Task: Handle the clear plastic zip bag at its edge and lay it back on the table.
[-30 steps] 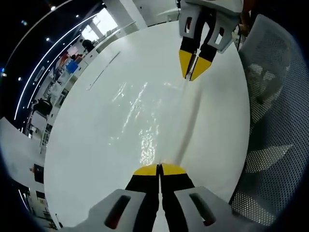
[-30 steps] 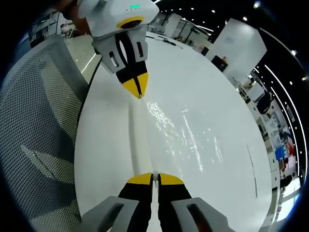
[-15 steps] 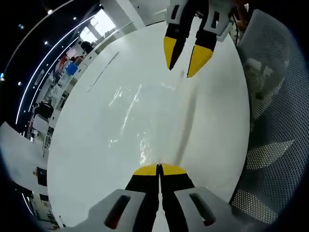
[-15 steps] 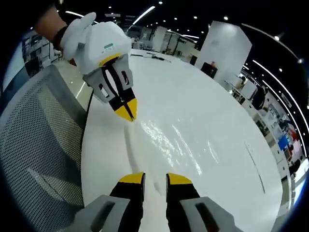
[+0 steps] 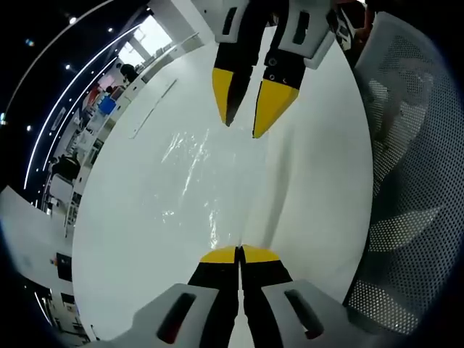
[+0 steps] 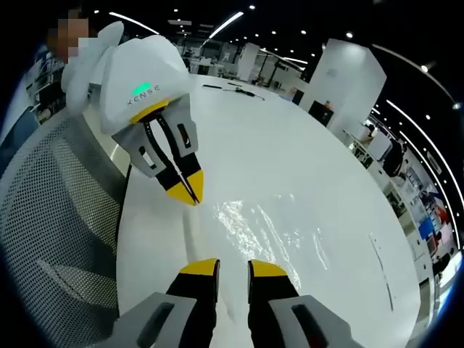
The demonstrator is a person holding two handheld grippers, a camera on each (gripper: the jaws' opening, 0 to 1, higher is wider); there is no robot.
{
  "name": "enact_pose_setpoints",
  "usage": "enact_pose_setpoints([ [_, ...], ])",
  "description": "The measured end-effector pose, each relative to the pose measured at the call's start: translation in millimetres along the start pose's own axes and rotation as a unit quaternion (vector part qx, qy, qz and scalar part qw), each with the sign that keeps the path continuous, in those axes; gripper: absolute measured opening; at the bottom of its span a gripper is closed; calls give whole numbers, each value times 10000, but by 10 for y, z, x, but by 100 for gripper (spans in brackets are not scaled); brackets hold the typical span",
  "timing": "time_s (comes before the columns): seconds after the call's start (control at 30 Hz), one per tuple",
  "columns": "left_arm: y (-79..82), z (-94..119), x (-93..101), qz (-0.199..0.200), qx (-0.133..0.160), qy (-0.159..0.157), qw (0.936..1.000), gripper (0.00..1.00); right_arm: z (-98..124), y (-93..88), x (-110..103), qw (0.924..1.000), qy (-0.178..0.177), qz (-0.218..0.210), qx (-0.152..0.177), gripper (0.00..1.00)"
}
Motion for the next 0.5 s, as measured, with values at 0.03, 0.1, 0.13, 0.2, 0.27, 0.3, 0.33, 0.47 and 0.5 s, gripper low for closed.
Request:
enact_pose_setpoints([
  [0.03,-4,1,-2,-2,1,5,10000,0,-19,6,-7,10000,32,32,-27,12],
  [0.1,-8,6,-6,8,6,13,10000,0,-55,19,-18,9999,72,90,-48,11],
  [0.13,-9,8,-7,8,7,16,10000,0,-65,18,-18,9999,84,89,-52,11],
  [0.2,-23,4,-13,22,11,23,10000,0,-107,13,-27,9998,132,141,-95,11],
  [0.27,-27,7,-14,22,12,24,10000,0,-124,9,-40,9997,172,144,-123,11],
  [0.3,-31,8,-14,28,21,21,10000,0,-135,-3,-49,9995,184,194,-179,11],
  [0.33,-33,10,-13,24,18,20,10000,0,-141,-10,-51,9994,201,180,-200,11],
  [0.47,-31,19,-5,21,25,15,10000,0,-185,-78,-56,9990,229,162,-342,11],
  [0.5,-31,21,-3,17,27,12,10000,0,-191,-88,-59,9989,237,152,-367,11],
])
Point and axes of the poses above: the point that each gripper's makers call its tool centre point, and the gripper's own axes: z roughly backward along the fingers, x roughly to its right, y roughly out of its top, the point moved 8 cm from there along z, roughly backward along the fingers, and after that the axes turned 13 degrees about x, right-handed, at the moved point
